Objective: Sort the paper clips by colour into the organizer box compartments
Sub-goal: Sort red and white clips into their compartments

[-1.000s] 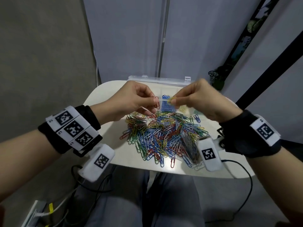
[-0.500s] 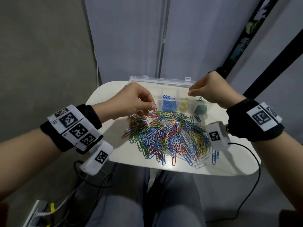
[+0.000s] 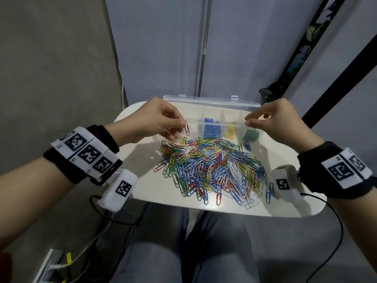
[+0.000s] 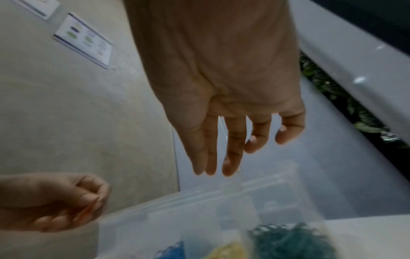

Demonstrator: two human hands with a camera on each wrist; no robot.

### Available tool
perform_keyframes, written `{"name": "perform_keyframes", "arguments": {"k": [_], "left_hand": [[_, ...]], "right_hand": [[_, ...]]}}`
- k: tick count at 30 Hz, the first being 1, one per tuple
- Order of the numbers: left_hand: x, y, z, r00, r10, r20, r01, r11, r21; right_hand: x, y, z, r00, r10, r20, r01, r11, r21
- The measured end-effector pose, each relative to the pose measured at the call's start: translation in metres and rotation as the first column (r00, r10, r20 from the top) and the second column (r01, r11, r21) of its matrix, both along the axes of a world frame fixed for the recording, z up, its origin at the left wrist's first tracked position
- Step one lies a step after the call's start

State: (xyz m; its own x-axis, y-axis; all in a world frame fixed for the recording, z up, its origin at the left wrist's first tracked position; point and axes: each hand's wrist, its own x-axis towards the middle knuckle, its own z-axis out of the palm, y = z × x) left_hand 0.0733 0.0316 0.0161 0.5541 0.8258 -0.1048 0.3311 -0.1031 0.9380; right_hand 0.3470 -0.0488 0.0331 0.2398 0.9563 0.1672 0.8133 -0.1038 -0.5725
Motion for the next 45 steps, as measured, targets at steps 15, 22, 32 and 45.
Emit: {"name": "perform_keyframes", "arguments": {"k": [15,22,32,45], "left_hand": [[-0.012,-0.002,0.012,0.985,0.108,0.137,-0.104,0.994,-0.038],[-0.042,0.004,0.007,0.982,0.169,0.082,-0.171,0.985,0.014],[-0.035,0.002,0.008,0.962,0.173,0.212,-0.166,0.985,-0.048],[-0.032,0.003,-0.01,0.955,-0.024,-0.295,0.101,0.963,0.25]], "right_hand": [[-0.121,0.044,0.004,0.845,0.211,-0.491,-0.233,0.972,0.017],[-0.132,0.055,-0.002,0.881,0.224,-0.416,-0.26,0.965,-0.031],[-0.142,0.047,-0.005,0.792,0.241,-0.561,-0.299,0.954,-0.011],[-0.094,0.063,0.008,0.979,0.08,-0.186,-0.08,0.997,0.005]]}}
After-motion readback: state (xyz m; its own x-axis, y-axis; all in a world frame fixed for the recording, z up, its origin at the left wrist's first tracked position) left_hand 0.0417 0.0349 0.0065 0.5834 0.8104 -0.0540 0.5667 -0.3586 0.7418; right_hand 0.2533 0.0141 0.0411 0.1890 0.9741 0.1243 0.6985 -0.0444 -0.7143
